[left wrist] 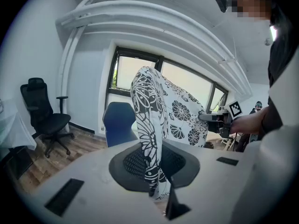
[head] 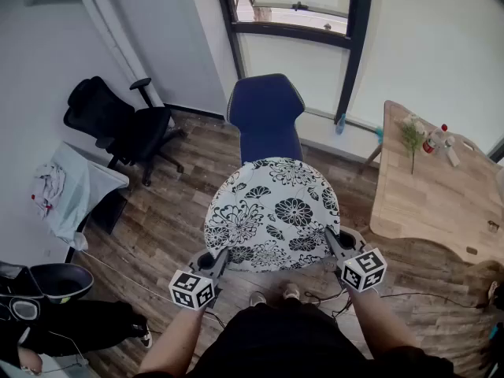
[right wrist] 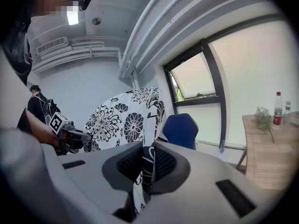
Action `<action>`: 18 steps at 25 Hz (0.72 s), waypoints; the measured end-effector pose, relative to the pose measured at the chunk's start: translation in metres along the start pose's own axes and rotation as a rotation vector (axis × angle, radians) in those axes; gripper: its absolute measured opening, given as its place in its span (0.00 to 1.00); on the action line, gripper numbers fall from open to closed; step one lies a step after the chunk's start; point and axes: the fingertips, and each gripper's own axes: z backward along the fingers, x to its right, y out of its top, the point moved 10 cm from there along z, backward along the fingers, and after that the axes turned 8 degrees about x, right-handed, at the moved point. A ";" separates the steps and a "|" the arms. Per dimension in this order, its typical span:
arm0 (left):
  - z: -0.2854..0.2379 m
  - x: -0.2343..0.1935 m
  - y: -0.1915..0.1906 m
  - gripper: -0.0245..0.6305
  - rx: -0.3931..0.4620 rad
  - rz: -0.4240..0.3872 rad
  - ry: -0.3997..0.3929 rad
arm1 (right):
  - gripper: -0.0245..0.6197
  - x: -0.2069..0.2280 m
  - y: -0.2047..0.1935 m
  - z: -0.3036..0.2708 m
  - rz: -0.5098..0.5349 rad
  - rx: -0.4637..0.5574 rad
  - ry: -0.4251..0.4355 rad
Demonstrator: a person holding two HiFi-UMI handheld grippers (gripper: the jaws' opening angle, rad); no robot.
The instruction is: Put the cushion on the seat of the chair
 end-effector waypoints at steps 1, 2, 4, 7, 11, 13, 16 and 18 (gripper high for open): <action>-0.001 0.001 0.000 0.09 0.000 0.000 0.001 | 0.09 0.002 0.001 0.001 0.002 0.003 0.002; -0.001 0.002 0.000 0.09 0.001 0.000 0.002 | 0.09 0.004 0.002 0.001 0.004 0.005 0.004; -0.001 0.003 -0.001 0.09 0.001 -0.001 0.008 | 0.09 0.007 0.002 0.001 0.007 0.009 0.009; -0.002 0.002 -0.001 0.09 -0.001 -0.005 0.024 | 0.09 0.010 0.001 0.000 0.008 0.008 0.021; -0.008 0.004 0.002 0.09 0.004 -0.013 0.037 | 0.09 0.015 0.004 0.000 -0.003 0.029 0.041; -0.012 0.008 0.004 0.09 0.014 -0.016 0.044 | 0.09 0.019 0.008 -0.001 -0.004 0.043 0.053; -0.013 0.013 0.000 0.09 0.036 -0.023 0.052 | 0.09 0.022 0.008 -0.001 0.003 0.053 0.072; -0.013 0.013 -0.005 0.09 0.043 -0.027 0.053 | 0.09 0.023 0.006 -0.002 0.009 0.052 0.076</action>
